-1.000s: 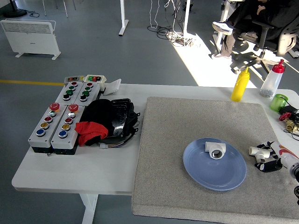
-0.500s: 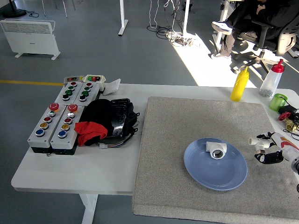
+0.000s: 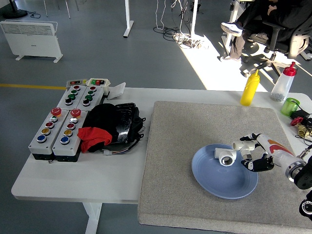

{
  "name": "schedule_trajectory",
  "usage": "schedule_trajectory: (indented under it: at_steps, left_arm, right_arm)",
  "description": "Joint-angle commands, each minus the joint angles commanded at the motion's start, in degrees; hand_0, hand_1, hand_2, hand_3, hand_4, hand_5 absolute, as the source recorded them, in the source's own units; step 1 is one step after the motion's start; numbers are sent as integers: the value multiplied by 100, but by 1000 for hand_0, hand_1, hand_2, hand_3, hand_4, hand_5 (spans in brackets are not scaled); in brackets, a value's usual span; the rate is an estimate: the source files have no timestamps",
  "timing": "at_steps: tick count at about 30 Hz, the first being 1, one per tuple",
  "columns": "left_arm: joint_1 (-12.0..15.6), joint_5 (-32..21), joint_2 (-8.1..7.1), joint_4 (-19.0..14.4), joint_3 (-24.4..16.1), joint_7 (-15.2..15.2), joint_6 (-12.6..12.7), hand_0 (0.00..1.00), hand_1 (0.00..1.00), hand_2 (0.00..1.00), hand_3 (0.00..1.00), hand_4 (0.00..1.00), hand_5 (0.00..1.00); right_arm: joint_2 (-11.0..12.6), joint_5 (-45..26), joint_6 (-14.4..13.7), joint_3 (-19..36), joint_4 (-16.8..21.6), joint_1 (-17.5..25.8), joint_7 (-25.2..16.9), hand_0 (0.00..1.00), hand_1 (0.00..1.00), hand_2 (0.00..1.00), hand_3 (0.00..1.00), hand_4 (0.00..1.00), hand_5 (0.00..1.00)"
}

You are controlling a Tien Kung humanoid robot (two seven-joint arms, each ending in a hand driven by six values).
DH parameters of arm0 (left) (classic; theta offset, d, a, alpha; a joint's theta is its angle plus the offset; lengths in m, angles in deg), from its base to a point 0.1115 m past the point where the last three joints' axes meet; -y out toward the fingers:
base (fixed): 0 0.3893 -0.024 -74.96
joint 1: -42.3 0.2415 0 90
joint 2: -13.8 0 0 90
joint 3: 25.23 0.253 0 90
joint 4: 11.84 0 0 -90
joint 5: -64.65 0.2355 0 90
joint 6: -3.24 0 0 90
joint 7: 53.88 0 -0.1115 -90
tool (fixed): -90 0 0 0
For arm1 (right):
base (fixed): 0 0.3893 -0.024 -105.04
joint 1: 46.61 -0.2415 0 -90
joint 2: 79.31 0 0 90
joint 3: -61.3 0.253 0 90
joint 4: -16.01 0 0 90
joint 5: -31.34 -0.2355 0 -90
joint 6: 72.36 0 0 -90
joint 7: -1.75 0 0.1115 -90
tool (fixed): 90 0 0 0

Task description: Pick pipe place plate twice

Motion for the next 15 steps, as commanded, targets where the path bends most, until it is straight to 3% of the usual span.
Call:
schedule_trajectory:
  at_steps: [7,13,14,15]
  left_arm:
    - [-9,34,0,3,-32,-7,-11,679,671,700,636,339,998]
    - [-8,55,0,2,-39,2,-21,679,671,700,635,338,998]
    - [-7,53,0,2,-39,2,-21,679,671,700,635,338,998]
    - [-6,52,0,2,-39,2,-20,679,671,700,635,338,998]
  right_arm:
    - [105,14,219,-397,614,178,234,300,418,544,602,489,101]
    - [89,74,366,-569,699,200,336,328,435,550,611,499,117]
    - [78,78,391,-616,684,195,362,573,574,632,698,590,191]
    - [74,78,397,-630,679,193,369,573,574,632,698,590,191]
